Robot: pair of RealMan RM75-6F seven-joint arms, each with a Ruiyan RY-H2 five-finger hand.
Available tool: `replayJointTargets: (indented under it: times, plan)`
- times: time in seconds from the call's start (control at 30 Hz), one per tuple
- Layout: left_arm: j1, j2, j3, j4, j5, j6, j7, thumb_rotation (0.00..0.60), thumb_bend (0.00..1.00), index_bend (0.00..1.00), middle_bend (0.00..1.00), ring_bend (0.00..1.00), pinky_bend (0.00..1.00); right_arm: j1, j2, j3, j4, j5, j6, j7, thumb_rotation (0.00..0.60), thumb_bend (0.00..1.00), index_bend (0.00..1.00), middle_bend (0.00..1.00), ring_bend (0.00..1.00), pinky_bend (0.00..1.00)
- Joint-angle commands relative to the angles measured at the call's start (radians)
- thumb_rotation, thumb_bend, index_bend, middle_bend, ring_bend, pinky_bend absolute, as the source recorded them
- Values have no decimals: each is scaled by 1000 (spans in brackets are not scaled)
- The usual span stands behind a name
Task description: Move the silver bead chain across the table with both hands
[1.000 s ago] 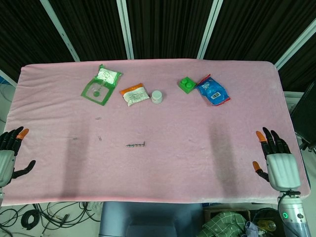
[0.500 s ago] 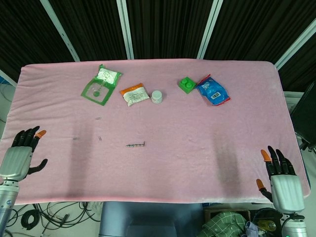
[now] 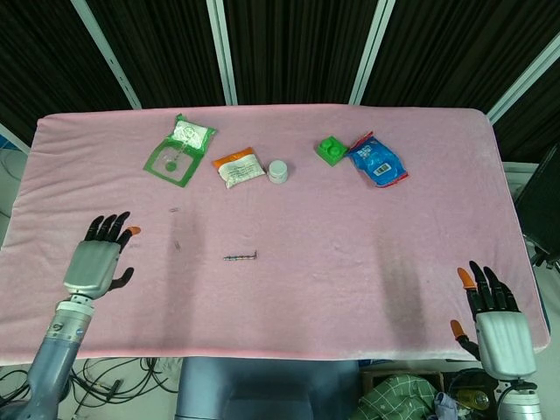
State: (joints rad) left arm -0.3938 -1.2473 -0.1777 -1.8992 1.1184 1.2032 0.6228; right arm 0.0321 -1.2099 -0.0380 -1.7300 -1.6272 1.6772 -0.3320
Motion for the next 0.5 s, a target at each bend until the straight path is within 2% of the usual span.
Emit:
replayJointTargets:
  times: [0.03,0.2,0.5]
  plan:
    - [-114,-105,-50,-26,-141,-18,168,600,307,259,22,0,0,-2,-2,2,0,-4,-5,3,600,198,9,0,0,173]
    - [-215,-245,-101,44,-302,12,278,600,309,279,23,0,0,-8,4,13,4,-1,-10,16,600,198,9,0,0,173]
    - [-339,-392,-105,144,-432,62,409,600,309,314,22,0,0,-8,22,46,47,49,-39,90,600,197,9,0,0,173]
